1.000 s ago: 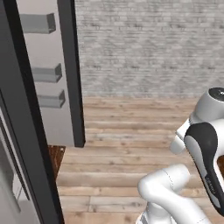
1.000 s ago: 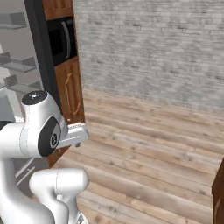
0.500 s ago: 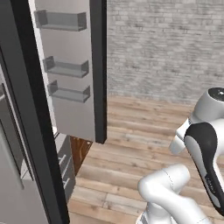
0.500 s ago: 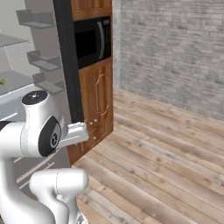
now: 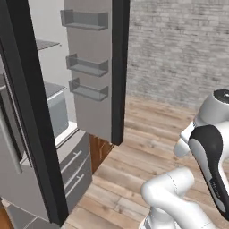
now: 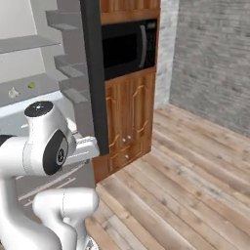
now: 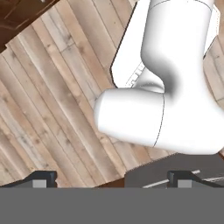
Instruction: Retrieve the bottle and the shaker from the cabinet and place them next to the mixing bowl on the counter. Then add garlic from the fridge to the mixing bowl.
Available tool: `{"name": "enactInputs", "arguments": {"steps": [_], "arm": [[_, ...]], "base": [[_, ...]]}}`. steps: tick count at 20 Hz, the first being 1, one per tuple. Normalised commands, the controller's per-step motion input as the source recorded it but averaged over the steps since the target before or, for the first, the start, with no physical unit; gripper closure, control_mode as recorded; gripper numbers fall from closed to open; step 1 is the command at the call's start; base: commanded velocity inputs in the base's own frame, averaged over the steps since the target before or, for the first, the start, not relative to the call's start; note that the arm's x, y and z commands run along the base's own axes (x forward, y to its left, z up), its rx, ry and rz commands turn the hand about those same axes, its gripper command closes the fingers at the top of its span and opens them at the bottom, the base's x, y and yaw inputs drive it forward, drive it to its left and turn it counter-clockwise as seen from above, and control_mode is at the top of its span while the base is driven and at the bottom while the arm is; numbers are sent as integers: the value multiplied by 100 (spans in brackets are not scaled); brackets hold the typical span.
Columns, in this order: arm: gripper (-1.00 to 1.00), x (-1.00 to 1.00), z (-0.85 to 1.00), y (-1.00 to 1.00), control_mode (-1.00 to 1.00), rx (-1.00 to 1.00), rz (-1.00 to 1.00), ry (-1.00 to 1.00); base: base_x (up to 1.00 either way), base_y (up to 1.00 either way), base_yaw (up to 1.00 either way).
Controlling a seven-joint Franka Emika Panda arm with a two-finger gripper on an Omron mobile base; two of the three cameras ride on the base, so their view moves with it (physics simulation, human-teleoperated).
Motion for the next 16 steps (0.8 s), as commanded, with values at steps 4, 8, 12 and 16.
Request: {"name": "enactInputs", "arguments": {"steps": [4,8,12,16], "arm": [[-100,0,0,0,100,0,0,0],[-100,0,0,0,100,0,0,0],[-100,0,0,0,100,0,0,0],[-100,0,0,0,100,0,0,0]], "base": [[26,-36,40],[16,-29,41],[8,-29,40],[16,-5,32]]}}
